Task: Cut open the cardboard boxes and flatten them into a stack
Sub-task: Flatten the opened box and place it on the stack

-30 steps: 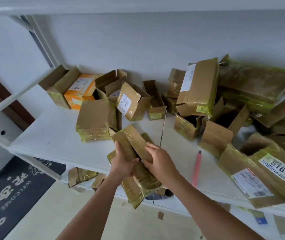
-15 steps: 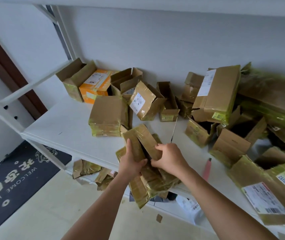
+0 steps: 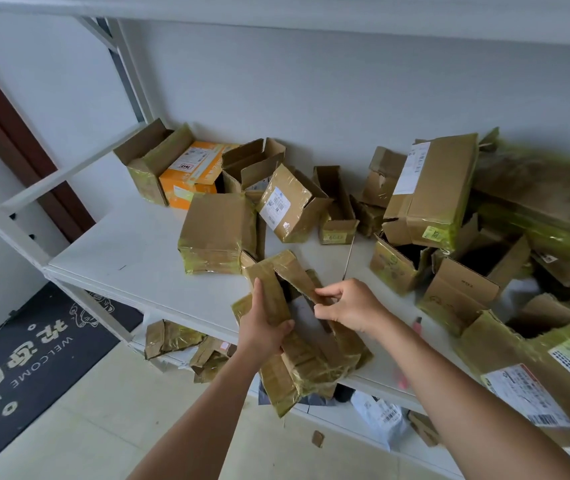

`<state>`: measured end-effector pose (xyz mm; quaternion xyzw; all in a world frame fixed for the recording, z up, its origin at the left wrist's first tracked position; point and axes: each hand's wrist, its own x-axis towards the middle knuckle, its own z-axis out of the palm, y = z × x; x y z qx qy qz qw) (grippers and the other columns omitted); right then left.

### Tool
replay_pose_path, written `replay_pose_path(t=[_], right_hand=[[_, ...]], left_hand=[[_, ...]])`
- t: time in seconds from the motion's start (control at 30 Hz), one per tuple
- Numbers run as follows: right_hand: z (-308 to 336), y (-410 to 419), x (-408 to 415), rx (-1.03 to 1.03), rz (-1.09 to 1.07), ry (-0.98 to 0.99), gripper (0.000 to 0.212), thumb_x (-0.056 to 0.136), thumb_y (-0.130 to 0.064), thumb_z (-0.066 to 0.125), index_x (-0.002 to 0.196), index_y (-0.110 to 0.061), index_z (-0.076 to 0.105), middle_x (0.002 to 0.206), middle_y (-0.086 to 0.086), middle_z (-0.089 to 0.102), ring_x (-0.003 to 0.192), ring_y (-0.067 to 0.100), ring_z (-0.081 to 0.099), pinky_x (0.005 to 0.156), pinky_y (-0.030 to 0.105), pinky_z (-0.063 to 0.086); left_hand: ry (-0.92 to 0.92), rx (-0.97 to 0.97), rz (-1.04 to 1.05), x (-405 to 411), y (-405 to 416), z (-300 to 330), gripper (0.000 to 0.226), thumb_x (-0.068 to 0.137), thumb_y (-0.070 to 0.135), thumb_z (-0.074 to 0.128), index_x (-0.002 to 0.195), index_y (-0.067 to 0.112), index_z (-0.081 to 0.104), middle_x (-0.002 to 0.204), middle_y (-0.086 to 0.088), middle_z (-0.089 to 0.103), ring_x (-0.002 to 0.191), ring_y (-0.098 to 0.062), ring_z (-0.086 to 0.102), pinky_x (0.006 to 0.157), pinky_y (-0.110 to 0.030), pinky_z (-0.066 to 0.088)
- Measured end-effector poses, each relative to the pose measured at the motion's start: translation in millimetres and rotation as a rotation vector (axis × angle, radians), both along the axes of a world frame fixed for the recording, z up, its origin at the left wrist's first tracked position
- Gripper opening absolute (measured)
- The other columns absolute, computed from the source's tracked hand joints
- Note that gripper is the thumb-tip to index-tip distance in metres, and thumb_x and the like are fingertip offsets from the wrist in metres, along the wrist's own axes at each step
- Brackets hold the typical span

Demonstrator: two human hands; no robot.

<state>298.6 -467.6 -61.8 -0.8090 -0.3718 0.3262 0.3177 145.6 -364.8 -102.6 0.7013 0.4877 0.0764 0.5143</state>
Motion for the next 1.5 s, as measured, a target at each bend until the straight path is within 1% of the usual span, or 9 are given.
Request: replay_pose_path(t=[0.17, 0.27, 0.4, 0.53, 0.7, 0.93, 1.27, 1.4, 1.5], right_hand=[[0, -15, 3, 0.059, -0.062, 0.207, 0.045, 0.081, -0.011, 0.076, 0.125, -0.012, 0.067, 0.118, 0.001, 0.071, 0.105, 0.010, 0.067, 0.096, 0.033, 0.054], [7, -21, -4, 0.023, 0.016, 0.136, 0.070, 0.080, -0.019, 0.079, 0.143, -0.022, 0.048, 0.133, -0.009, 0.055, 0.123, 0.007, 0.052, 0.101, 0.030, 0.047], [26, -12, -10, 0.197, -0.129, -0.025, 0.088, 0.084, -0.029, 0.076, 0.151, -0.025, 0.019, 0.130, -0.009, 0.049, 0.110, 0.005, 0.050, 0.079, 0.011, 0.042], [42, -5, -1, 0.498, -0.402, -0.218, 0.113, 0.070, -0.034, 0.088, 0.154, -0.021, 0.014, 0.150, 0.005, 0.037, 0.137, 0.016, 0.039, 0.106, 0.015, 0.034], [44, -18, -2, 0.540, -0.410, -0.411, 0.086, 0.071, -0.033, 0.087, 0.141, -0.030, 0.037, 0.139, 0.005, 0.044, 0.109, 0.001, 0.041, 0.073, -0.008, 0.032], [38, -22, -17, 0.613, -0.273, -0.416, 0.079, 0.069, -0.023, 0.087, 0.134, -0.029, 0.043, 0.134, -0.003, 0.050, 0.119, -0.001, 0.042, 0.092, -0.005, 0.029], [55, -40, -4, 0.470, -0.103, -0.154, 0.082, 0.069, -0.015, 0.079, 0.132, -0.046, 0.038, 0.129, -0.018, 0.046, 0.116, -0.003, 0.048, 0.091, 0.013, 0.044], [61, -51, 3, 0.418, 0.010, -0.041, 0.084, 0.076, 0.000, 0.070, 0.136, -0.050, 0.039, 0.128, -0.044, 0.037, 0.117, -0.024, 0.038, 0.081, -0.004, 0.036], [58, -60, 13, 0.436, 0.004, 0.079, 0.080, 0.083, 0.007, 0.062, 0.136, -0.050, 0.044, 0.127, -0.043, 0.041, 0.112, -0.025, 0.042, 0.076, -0.004, 0.039]], left_hand=[[-0.006, 0.048, 0.035, -6, -11, 2, 0.103, 0.089, 0.008, 0.067, 0.154, 0.047, -0.003, 0.127, -0.009, 0.057, 0.099, -0.026, 0.059, 0.080, -0.044, 0.059], [-0.012, 0.150, 0.011, -4, -22, 9, 0.101, 0.090, 0.003, 0.060, 0.155, 0.045, -0.004, 0.125, -0.007, 0.061, 0.094, -0.023, 0.059, 0.071, -0.033, 0.052], [-0.073, 0.324, -0.097, 8, -31, 34, 0.107, 0.085, -0.001, 0.056, 0.152, 0.049, -0.011, 0.076, 0.003, 0.062, 0.061, -0.011, 0.055, 0.053, -0.026, 0.042], [-0.136, 0.514, -0.189, 18, -40, 54, 0.110, 0.085, -0.003, 0.055, 0.151, 0.046, -0.018, 0.062, 0.008, 0.050, 0.053, -0.007, 0.049, 0.046, -0.016, 0.031], [-0.146, 0.460, -0.245, 21, -37, 56, 0.100, 0.089, 0.005, 0.065, 0.154, 0.047, 0.001, 0.089, 0.006, 0.066, 0.066, -0.005, 0.056, 0.060, -0.018, 0.048], [-0.433, 0.327, -0.208, 32, -12, 68, 0.098, 0.085, 0.009, 0.073, 0.154, 0.047, 0.013, 0.109, 0.023, 0.064, 0.102, -0.009, 0.066, 0.086, -0.034, 0.056], [-0.358, 0.342, -0.281, 30, -3, 68, 0.094, 0.087, -0.002, 0.067, 0.152, 0.041, 0.014, 0.108, 0.011, 0.064, 0.090, -0.005, 0.062, 0.073, -0.012, 0.049], [-0.333, 0.284, -0.290, 34, 8, 67, 0.096, 0.087, -0.006, 0.064, 0.153, 0.041, 0.013, 0.115, 0.007, 0.060, 0.102, -0.012, 0.059, 0.082, -0.026, 0.052], [-0.320, 0.240, -0.302, 35, 14, 66, 0.100, 0.086, -0.006, 0.064, 0.153, 0.045, 0.012, 0.122, 0.006, 0.058, 0.112, -0.015, 0.057, 0.090, -0.039, 0.056]])
